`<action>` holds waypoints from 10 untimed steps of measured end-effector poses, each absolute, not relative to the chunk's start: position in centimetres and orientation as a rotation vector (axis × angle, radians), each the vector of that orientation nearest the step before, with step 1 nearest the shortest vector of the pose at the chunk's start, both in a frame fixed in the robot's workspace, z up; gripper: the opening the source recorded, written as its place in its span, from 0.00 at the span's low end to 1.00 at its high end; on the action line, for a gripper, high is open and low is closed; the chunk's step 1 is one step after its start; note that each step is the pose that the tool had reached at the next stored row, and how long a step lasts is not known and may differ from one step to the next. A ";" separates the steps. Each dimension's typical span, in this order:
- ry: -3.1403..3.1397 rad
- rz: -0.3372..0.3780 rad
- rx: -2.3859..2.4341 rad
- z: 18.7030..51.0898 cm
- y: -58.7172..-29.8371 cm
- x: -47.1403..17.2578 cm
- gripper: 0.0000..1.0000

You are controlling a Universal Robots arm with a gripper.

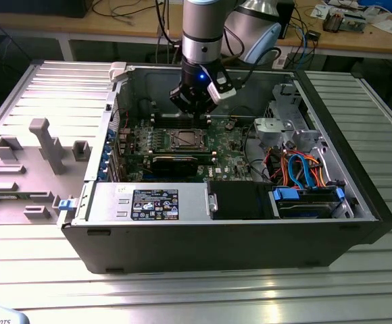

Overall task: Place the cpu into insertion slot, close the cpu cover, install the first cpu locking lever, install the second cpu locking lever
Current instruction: 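Install the second cpu locking lever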

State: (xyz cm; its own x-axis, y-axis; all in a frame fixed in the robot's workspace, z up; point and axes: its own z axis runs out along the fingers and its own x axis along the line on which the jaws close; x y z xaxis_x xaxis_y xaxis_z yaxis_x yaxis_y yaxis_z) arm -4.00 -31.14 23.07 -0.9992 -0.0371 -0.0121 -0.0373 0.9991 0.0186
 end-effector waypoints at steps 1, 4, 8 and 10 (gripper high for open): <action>3.129 0.030 -0.058 23.1 -31.3 -4.0 0.11; 3.129 0.030 -0.058 23.1 -31.9 -4.0 0.11; 3.129 0.030 -0.058 23.1 -32.6 -4.0 0.11; 3.129 0.030 -0.058 23.1 -32.8 -4.0 0.11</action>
State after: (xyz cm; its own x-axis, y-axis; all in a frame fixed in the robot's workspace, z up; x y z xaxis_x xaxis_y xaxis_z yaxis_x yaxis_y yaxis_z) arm -3.99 -32.78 23.07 -0.9992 -0.0372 -0.0121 -0.0374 0.9991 0.0186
